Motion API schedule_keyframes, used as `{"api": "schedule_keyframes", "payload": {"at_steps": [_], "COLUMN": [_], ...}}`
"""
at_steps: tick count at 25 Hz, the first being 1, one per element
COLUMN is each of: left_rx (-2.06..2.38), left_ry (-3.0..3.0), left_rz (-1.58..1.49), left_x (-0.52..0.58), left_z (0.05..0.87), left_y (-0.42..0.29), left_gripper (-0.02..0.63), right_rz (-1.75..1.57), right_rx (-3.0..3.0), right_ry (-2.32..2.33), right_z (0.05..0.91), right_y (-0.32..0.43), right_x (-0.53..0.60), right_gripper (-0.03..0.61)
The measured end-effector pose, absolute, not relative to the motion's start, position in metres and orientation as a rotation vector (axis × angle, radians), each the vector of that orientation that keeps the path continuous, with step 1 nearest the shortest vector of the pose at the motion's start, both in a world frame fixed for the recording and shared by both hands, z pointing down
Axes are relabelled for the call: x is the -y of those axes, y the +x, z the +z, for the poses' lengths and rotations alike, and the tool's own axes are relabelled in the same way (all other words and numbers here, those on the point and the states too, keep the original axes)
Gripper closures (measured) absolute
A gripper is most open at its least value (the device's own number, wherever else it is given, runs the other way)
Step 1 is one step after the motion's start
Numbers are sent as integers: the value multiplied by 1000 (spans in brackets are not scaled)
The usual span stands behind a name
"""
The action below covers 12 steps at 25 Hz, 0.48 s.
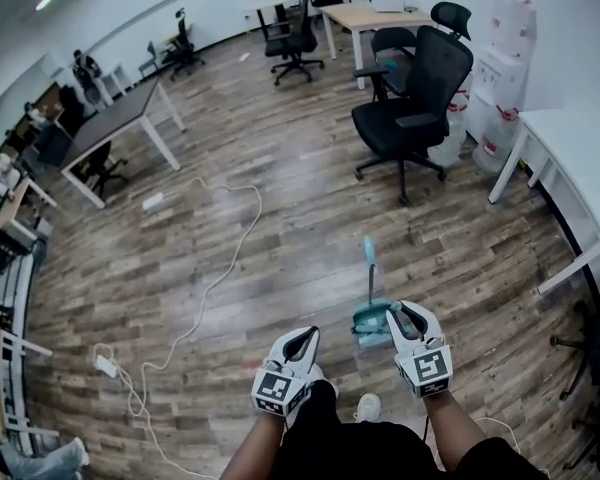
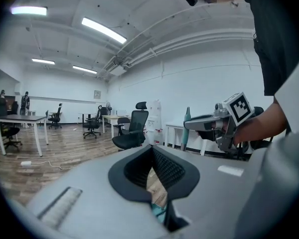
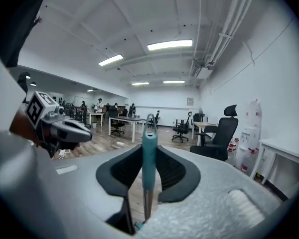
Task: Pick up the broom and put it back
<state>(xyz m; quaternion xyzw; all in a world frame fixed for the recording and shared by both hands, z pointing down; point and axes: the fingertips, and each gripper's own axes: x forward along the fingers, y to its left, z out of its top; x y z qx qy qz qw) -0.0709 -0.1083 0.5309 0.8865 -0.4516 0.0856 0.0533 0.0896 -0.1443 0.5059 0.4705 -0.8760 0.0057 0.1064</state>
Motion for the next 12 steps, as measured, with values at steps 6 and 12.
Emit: {"api": "schedule_keyframes", "payload": {"at_steps": [6, 12], "left_rx": [1388, 1421], "left_ry": [2710, 2744], "left_rz": [214, 178], "left_x": [105, 104], "left_z": [519, 501], "left_y": [-67, -63], "left_gripper": [594, 594], "right_rz": [-86, -165], "right_rx": [2685, 2771], "right_ry": [1414, 1438], "right_z": [438, 388], "right_y": [79, 77], "right_x": [142, 141], "right_gripper": [492, 494]}}
